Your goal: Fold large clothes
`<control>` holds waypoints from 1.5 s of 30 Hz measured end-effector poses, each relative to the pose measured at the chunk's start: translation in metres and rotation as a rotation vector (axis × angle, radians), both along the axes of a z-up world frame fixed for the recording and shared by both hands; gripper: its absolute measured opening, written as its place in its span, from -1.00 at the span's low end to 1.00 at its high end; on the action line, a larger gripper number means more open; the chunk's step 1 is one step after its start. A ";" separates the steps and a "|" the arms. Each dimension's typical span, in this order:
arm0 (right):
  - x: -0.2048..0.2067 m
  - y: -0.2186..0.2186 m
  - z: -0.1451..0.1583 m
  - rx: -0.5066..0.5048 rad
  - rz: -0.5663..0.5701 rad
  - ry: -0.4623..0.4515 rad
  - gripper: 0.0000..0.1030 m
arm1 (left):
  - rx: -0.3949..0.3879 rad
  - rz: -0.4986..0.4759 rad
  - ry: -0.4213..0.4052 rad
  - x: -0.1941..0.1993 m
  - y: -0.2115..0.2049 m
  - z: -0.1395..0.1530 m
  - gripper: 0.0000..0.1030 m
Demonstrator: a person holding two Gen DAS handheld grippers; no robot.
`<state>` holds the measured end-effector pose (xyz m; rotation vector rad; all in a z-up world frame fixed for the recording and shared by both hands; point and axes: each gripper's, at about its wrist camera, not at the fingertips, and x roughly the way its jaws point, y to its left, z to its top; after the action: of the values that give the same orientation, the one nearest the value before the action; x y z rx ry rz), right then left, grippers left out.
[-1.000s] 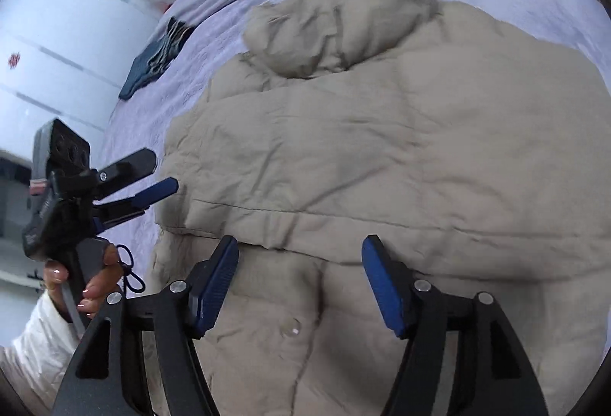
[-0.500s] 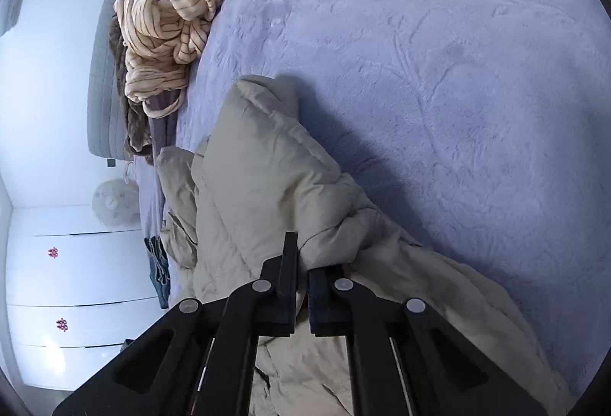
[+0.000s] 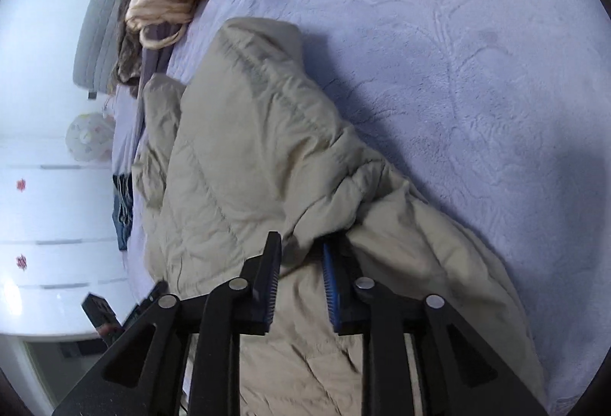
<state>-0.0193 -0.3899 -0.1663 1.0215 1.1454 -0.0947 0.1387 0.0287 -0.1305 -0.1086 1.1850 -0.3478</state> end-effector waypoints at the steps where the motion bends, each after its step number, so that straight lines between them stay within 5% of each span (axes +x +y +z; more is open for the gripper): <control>1: -0.002 0.003 0.009 -0.028 0.030 -0.022 -0.44 | -0.004 0.004 -0.009 0.000 0.005 0.005 -0.34; 5: 0.000 -0.004 0.040 -0.150 -0.006 -0.135 -0.44 | -0.025 -0.004 -0.060 0.007 0.005 0.028 -0.34; 8: 0.025 -0.020 0.040 -0.225 -0.087 -0.113 -0.42 | -0.040 -0.034 -0.094 0.015 -0.016 0.039 -0.34; 11: 0.052 -0.037 0.025 -0.230 -0.124 -0.084 0.38 | -0.032 -0.041 -0.086 0.024 -0.040 0.034 -0.34; 12: 0.056 -0.043 0.016 -0.182 -0.126 -0.091 0.43 | -0.032 -0.041 -0.081 0.026 -0.045 0.029 -0.34; 14: 0.065 -0.052 -0.008 -0.039 -0.140 -0.088 0.36 | -0.004 -0.041 -0.071 0.029 -0.053 0.018 -0.34; 16: 0.070 -0.052 -0.030 0.134 -0.172 -0.094 -0.45 | 0.058 -0.038 -0.065 0.031 -0.058 0.006 -0.34; 17: 0.071 -0.048 -0.030 0.169 -0.171 -0.118 -0.65 | 0.091 -0.035 -0.062 0.032 -0.059 -0.001 -0.34; 19: 0.076 -0.036 -0.019 0.108 -0.099 -0.156 -0.68 | 0.116 -0.024 -0.053 0.034 -0.057 -0.014 -0.34; 24: 0.090 -0.027 -0.032 -0.201 0.037 -0.020 -0.70 | 0.100 -0.029 -0.042 0.035 -0.056 -0.038 -0.34; 28: 0.092 -0.020 -0.039 -0.288 0.071 -0.030 -0.66 | 0.151 -0.052 -0.078 0.031 -0.066 -0.043 -0.34; 34: 0.079 -0.009 -0.005 -0.464 0.116 -0.002 -0.40 | 0.171 -0.012 -0.076 0.026 -0.056 -0.023 -0.34; 39: 0.043 -0.003 0.019 -0.543 0.171 0.002 -0.28 | 0.167 -0.006 -0.081 0.001 -0.040 0.000 -0.34; 45: 0.003 0.002 0.029 -0.514 0.188 0.056 -0.17 | 0.176 0.021 -0.005 -0.036 -0.028 0.007 -0.34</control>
<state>-0.0159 -0.3875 -0.1374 0.4573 1.1810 -0.2546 0.1031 0.0002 -0.1235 0.0328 1.2033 -0.2244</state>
